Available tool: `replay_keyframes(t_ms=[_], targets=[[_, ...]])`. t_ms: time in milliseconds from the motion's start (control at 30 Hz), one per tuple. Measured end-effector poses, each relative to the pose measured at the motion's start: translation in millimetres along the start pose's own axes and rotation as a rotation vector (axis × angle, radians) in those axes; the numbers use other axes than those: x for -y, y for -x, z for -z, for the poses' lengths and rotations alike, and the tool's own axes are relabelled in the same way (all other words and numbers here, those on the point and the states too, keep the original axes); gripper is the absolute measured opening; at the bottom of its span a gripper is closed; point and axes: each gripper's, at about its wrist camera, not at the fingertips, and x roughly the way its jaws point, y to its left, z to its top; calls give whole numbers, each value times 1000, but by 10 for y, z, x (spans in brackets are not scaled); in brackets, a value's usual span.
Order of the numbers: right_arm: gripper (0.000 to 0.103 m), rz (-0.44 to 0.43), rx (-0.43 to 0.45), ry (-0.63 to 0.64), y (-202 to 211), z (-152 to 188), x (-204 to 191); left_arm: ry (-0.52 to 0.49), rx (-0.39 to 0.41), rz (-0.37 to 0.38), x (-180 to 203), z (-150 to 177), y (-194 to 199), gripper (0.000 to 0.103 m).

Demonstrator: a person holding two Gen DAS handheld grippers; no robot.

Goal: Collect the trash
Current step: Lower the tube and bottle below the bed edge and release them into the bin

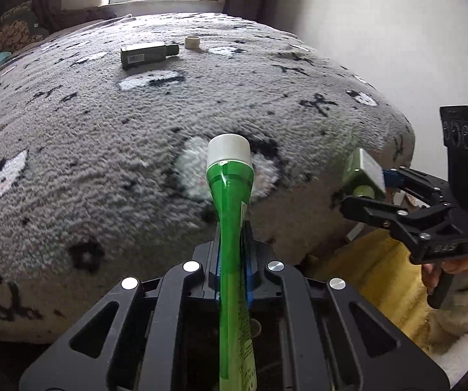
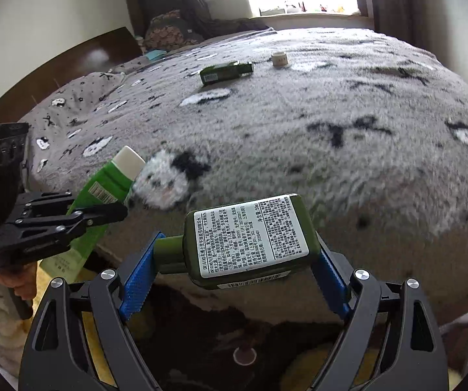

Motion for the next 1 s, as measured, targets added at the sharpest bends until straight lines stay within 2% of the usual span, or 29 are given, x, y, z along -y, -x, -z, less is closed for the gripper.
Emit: replay_keyframes(t_ms=[200, 333, 567, 700, 900, 1000], targets=[[86, 14, -59, -40, -45, 384, -41, 81, -71, 107, 168, 479, -26, 9], [86, 24, -112, -69, -145, 614, -21, 130, -145, 135, 209, 756, -199, 9], [86, 60, -177, -74, -377, 866, 5, 195, -275, 105, 174, 1158, -684, 9], [86, 48, -228, -86, -556, 978, 18, 234, -346, 97, 148, 1352, -975, 9], [86, 43, -302, -88, -818, 1125, 61, 261, -411, 98, 128, 1547, -1268, 9], [86, 52, -352, -91, -962, 1207, 84, 264, -428, 91, 62, 1541, -1333, 9]])
